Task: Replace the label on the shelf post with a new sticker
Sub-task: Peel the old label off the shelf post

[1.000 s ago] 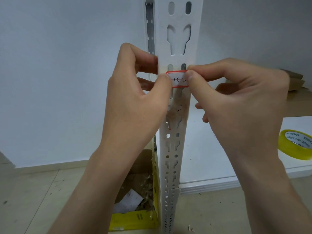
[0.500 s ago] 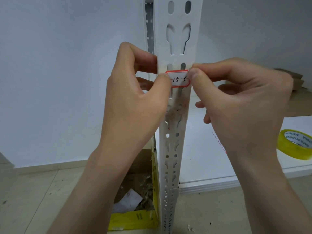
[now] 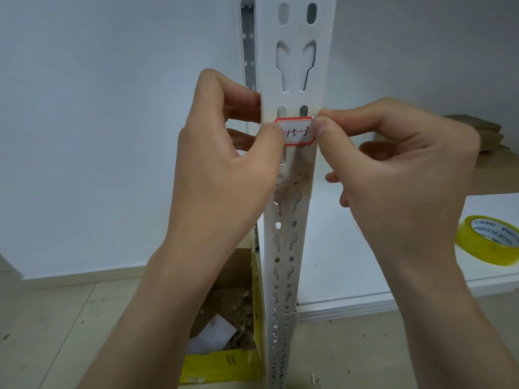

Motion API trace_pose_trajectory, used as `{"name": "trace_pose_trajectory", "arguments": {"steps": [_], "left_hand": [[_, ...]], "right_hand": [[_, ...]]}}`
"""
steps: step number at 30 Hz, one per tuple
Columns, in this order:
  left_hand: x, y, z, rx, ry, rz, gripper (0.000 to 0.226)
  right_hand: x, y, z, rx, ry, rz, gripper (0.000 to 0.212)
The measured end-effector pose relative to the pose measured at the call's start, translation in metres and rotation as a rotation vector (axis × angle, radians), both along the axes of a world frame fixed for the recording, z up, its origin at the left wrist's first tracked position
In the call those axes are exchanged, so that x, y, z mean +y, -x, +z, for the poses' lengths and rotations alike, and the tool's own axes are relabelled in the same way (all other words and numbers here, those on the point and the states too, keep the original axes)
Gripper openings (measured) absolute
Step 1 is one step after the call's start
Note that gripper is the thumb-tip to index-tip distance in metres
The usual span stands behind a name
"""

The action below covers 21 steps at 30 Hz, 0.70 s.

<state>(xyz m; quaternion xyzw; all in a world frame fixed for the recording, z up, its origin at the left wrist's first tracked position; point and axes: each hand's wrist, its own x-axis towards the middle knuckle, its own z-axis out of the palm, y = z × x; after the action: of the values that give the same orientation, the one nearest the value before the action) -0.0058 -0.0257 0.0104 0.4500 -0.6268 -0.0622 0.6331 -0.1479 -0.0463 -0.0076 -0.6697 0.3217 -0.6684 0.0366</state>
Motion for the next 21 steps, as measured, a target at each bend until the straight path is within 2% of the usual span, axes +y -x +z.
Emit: {"name": "trace_pose_trajectory", "arguments": {"steps": [6, 12, 18, 21], "left_hand": [[0.0000, 0.0007, -0.0002, -0.001, 0.004, -0.007, 0.022], [0.0002, 0.0010, 0.0000, 0.014, 0.000, -0.010, 0.021], [-0.0003, 0.0010, -0.0005, 0.002, 0.000, -0.003, 0.021], [-0.0004, 0.0006, 0.0001, 0.006, 0.005, -0.004, 0.021]], "right_hand": [[-0.0046, 0.0022, 0.0007, 0.084, -0.020, 0.018, 0.005], [-0.0002, 0.0020, -0.0002, -0.077, -0.091, 0.048, 0.016], [-0.0026, 0.0004, -0.0010, 0.038, -0.072, 0.058, 0.009], [-0.0014, 0.0009, -0.0017, -0.017, -0.093, 0.101, 0.011]]}}
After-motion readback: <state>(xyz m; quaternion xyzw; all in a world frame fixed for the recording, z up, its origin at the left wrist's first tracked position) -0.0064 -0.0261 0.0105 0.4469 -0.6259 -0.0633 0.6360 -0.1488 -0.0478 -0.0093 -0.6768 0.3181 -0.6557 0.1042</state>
